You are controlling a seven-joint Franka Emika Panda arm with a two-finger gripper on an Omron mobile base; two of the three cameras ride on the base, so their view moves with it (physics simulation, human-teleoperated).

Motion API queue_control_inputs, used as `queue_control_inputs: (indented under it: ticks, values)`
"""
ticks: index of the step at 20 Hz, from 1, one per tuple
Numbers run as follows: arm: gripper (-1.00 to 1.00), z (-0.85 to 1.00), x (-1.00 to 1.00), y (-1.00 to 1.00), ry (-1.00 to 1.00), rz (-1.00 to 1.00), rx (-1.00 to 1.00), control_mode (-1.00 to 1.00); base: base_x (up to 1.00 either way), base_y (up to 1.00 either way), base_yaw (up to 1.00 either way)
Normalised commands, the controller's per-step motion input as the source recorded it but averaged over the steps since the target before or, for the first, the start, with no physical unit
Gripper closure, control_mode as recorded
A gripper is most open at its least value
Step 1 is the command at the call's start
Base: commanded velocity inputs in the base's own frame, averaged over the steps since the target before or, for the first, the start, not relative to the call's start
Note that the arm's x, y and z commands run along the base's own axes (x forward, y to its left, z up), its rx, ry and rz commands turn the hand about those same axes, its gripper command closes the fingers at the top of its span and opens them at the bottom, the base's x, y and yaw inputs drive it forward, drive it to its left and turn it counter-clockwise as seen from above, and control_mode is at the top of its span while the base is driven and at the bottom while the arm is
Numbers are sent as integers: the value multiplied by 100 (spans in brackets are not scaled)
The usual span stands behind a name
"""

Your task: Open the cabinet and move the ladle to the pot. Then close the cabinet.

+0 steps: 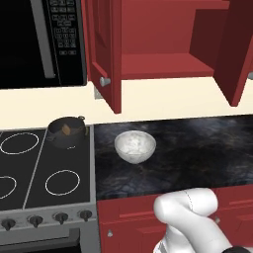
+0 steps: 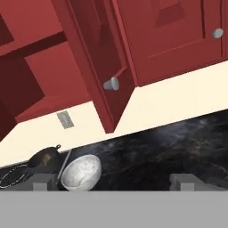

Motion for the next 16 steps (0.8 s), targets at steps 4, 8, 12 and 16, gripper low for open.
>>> queue_control_inputs:
  ticks: [4, 8, 12, 16]
  values:
    - [-100, 49, 61, -18, -22, 8, 26, -100, 0, 0, 0]
    - [-100, 40, 71, 0, -21, 7, 21, -100, 0, 0, 0]
    - [-100, 24, 81, 1, -14, 7, 19, -100, 0, 0, 0]
    - [-100, 14, 94, 1, -6, 8, 18, -100, 0, 0, 0]
